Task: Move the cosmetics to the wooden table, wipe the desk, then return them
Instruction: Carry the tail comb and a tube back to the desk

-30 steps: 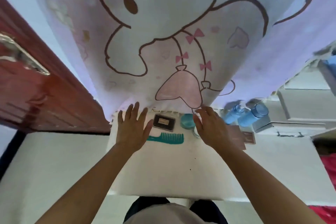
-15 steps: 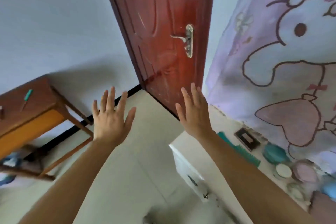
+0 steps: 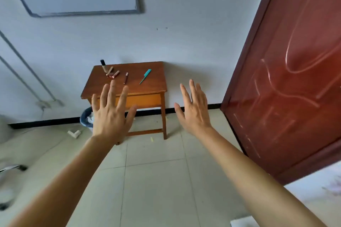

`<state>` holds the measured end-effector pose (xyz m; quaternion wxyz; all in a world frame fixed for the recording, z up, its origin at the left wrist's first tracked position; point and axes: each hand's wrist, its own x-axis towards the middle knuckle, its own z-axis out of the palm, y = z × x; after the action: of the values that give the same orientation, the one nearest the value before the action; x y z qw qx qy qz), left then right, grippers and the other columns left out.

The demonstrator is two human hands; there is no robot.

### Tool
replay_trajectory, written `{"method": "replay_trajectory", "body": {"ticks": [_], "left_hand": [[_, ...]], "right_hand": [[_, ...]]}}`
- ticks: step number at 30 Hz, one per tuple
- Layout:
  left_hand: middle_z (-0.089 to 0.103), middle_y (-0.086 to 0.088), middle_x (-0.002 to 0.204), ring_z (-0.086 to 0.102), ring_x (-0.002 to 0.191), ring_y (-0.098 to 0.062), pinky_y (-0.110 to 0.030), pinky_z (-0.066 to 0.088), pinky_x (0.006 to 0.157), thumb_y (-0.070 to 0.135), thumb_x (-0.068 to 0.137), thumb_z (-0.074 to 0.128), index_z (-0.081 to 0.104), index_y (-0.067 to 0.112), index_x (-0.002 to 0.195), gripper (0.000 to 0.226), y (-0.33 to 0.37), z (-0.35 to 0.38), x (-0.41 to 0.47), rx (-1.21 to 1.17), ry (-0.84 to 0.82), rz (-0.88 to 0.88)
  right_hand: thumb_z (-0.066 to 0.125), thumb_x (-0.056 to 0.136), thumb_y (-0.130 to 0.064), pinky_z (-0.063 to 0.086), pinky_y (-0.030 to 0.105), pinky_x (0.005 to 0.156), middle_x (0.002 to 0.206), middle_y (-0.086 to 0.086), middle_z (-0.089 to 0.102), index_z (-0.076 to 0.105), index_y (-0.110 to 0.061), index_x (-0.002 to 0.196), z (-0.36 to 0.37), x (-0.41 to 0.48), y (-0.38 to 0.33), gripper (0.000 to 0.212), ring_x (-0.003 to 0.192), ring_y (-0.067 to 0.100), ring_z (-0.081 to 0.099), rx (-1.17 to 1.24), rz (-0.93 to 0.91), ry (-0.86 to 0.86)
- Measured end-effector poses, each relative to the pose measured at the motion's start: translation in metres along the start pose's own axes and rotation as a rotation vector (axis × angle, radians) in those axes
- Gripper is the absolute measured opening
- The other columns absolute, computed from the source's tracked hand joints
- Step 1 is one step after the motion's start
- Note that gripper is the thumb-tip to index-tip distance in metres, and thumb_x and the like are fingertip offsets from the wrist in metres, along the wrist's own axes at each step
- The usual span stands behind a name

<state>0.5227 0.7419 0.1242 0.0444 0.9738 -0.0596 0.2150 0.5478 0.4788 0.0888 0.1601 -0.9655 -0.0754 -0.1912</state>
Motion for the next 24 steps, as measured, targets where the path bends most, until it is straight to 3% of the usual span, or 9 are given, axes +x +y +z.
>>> {"method": "replay_trajectory", "body": {"ticks": [9,16,19,24], "left_hand": [[0.013,-0.014,0.162,0.011,0.149,-0.033,-0.060,0.011,0.117,0.059,0.096,0.023,0.029,0.023,0.151,0.066,-0.089,0.057,0.070,0.005,-0.075,-0.138],[0.009,-0.011,0.163,0.007,0.149,-0.030,-0.058,0.009,0.118,0.061,0.096,0.015,0.023,0.026,0.153,0.068,-0.133,0.140,0.200,0.053,-0.171,-0.170],[0.010,-0.010,0.163,0.008,0.149,-0.030,-0.058,0.010,0.117,0.059,0.098,0.023,0.024,0.025,0.153,0.064,-0.152,0.163,0.263,0.068,-0.191,-0.193],[0.012,-0.009,0.162,0.008,0.149,-0.029,-0.058,0.013,0.116,0.056,0.098,0.030,0.024,0.028,0.151,0.061,-0.185,0.188,0.345,0.092,-0.164,-0.229]], "right_hand": [[0.040,0.101,-0.046,0.020,0.046,0.119,0.165,0.011,0.005,0.015,-0.021,0.157,0.103,0.113,-0.052,0.066,0.150,0.033,0.010,0.082,-0.131,-0.049],[0.041,0.099,-0.045,0.017,0.044,0.121,0.165,0.011,0.005,0.007,-0.021,0.157,0.198,0.253,-0.028,0.071,0.151,0.033,0.009,0.105,-0.098,-0.105],[0.039,0.100,-0.048,0.013,0.042,0.120,0.165,0.010,0.002,0.002,-0.024,0.156,0.220,0.321,-0.020,0.072,0.151,0.031,0.005,0.104,-0.080,-0.146],[0.041,0.099,-0.046,0.023,0.045,0.119,0.163,0.014,0.014,0.012,-0.020,0.156,0.247,0.431,-0.027,0.069,0.150,0.033,0.015,0.122,-0.114,-0.165]]}}
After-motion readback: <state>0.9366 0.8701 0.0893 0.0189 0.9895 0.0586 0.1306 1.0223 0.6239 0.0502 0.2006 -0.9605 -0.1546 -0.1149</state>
